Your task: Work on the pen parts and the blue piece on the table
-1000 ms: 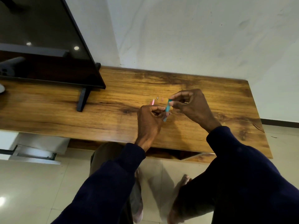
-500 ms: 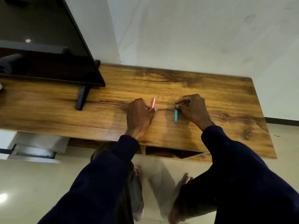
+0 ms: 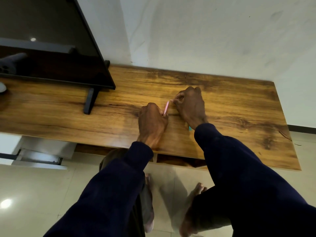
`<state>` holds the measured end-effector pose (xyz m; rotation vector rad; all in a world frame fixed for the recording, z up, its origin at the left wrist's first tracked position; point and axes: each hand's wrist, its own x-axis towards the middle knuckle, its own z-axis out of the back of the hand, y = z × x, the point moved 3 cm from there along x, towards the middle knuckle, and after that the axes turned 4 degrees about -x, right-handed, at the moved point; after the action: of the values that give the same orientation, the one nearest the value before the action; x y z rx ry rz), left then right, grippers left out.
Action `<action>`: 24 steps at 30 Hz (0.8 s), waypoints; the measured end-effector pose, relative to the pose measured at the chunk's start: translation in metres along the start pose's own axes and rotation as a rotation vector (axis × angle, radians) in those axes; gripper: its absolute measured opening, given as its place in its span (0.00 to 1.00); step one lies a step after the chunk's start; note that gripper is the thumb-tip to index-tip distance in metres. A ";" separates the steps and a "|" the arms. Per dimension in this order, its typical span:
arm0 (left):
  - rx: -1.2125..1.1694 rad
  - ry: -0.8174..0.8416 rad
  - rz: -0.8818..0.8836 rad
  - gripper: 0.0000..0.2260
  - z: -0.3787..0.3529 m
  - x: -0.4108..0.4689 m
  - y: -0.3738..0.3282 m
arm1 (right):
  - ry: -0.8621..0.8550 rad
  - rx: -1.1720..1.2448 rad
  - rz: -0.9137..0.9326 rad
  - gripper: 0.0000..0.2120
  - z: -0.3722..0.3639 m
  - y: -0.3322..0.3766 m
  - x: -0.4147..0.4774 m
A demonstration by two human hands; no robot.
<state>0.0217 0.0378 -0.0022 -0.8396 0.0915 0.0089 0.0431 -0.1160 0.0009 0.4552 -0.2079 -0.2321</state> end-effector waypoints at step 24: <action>-0.349 -0.099 -0.105 0.07 0.022 -0.024 -0.015 | 0.068 0.626 -0.133 0.04 0.032 -0.005 -0.008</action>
<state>0.0002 0.0452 0.0254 -1.1897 -0.0499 -0.0328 0.0265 -0.1312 0.0261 1.0987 -0.1815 -0.2805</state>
